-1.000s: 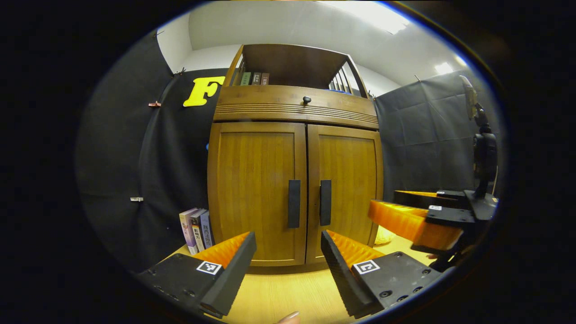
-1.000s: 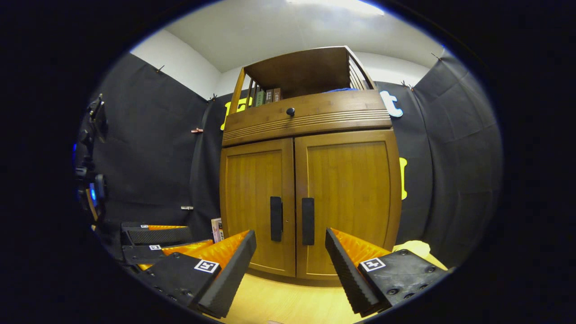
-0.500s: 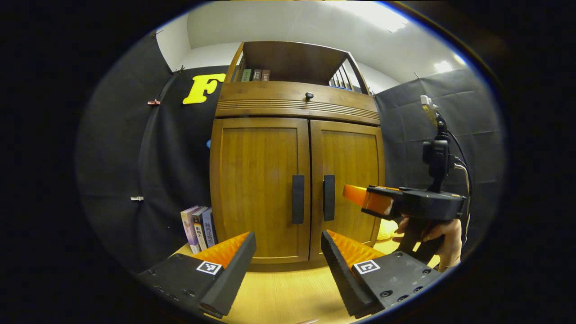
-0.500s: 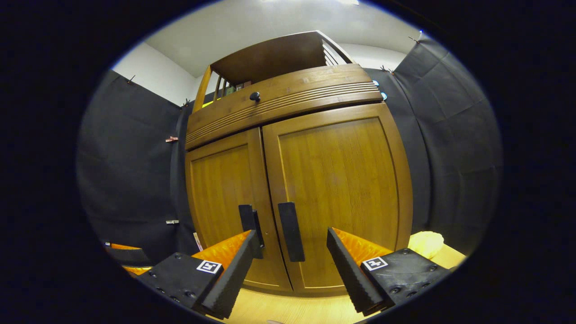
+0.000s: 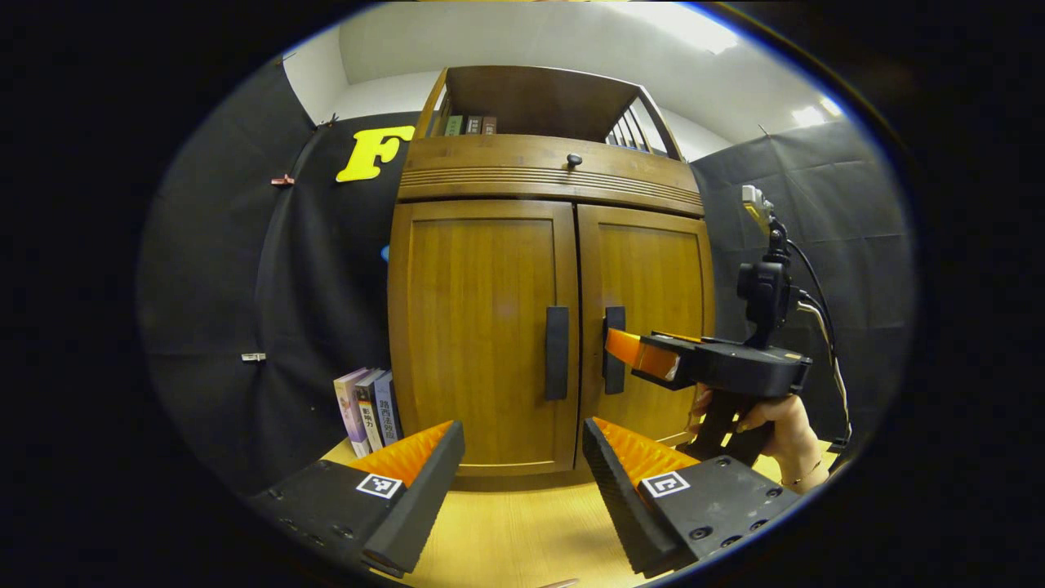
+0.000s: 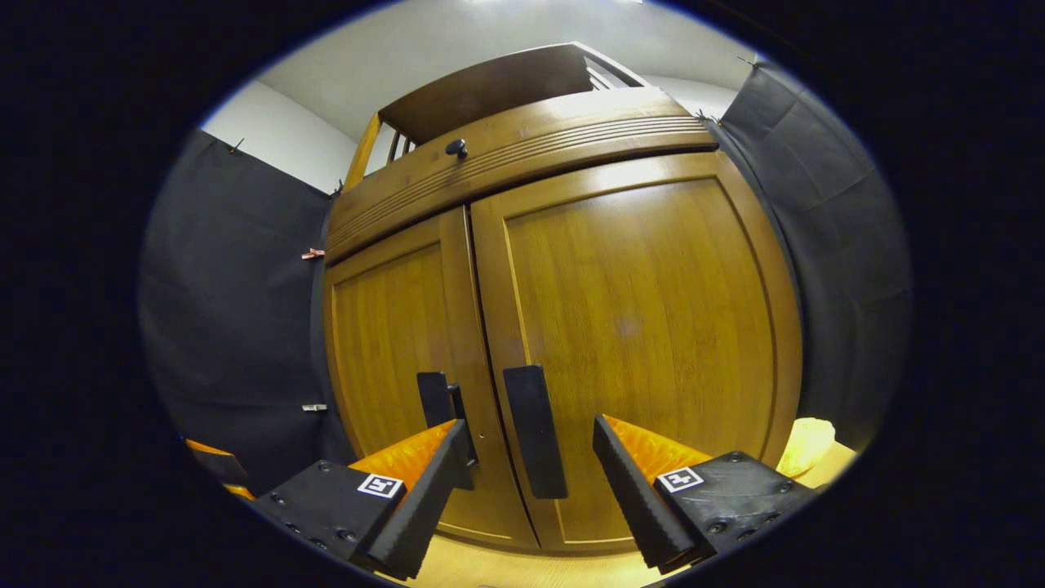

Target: Open the right door of the double-door shoe cabinet with the right hand, and open the left door with the left hand.

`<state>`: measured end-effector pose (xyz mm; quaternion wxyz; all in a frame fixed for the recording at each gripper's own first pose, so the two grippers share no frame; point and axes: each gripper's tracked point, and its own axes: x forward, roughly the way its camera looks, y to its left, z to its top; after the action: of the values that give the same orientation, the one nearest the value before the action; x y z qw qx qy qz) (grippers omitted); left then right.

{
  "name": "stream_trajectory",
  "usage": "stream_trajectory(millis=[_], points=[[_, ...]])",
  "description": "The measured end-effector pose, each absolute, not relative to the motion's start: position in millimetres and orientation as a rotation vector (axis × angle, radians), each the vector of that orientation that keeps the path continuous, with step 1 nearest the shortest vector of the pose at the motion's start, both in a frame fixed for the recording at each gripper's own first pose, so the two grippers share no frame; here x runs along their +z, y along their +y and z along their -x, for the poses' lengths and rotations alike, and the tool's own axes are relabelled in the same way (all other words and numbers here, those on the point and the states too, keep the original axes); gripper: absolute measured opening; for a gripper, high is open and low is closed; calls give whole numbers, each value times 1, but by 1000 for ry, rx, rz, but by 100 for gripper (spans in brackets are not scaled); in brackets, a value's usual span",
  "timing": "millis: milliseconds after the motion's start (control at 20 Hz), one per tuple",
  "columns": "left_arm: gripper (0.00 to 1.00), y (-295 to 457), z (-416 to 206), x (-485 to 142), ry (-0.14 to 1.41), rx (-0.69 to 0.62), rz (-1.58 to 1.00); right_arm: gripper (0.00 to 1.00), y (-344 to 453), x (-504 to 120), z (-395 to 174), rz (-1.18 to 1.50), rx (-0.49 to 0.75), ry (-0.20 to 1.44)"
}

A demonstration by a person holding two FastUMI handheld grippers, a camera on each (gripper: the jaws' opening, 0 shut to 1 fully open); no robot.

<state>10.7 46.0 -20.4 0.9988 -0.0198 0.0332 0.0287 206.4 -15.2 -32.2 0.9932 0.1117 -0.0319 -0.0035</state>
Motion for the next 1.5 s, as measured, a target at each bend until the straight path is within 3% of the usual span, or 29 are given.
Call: stream_trajectory(millis=[200,250,300,400,450,650,750,800,850,900,950,1000,1300,1500], points=[[90,50,-17,-22,70,70,45,97,-21,-49,-225,-205,-21,-39],[90,51,-19,-24,71,70,48,87,-20,-51,-234,-205,-14,-33],[91,52,-21,-25,74,71,52,84,-17,-54,-237,-203,-10,-23],[90,55,-23,-29,86,76,52,84,-14,-62,-245,-216,-4,-3],[91,58,-24,-30,89,82,48,92,-14,-65,-248,-226,-2,0],[91,63,-23,-35,88,80,61,59,-24,-68,-258,-244,-44,10],[91,63,-22,-39,99,75,72,55,-19,-69,-258,-256,-25,24],[91,63,-22,-41,106,76,72,33,-20,-67,-257,-228,-34,9],[91,63,-20,-42,109,79,71,41,-19,-66,-254,-192,-43,0],[91,63,-18,-41,107,80,70,27,-19,-65,-255,-159,-51,-14],[91,63,-15,-40,103,80,71,27,-19,-67,-254,-144,-56,-13],[91,63,-13,-39,97,81,71,21,-18,-66,-253,-142,-54,-10],[90,61,1,-31,64,96,73,25,-14,-63,-222,-81,-30,29],[90,55,9,-30,62,91,83,22,-14,-59,-187,-75,17,38]])
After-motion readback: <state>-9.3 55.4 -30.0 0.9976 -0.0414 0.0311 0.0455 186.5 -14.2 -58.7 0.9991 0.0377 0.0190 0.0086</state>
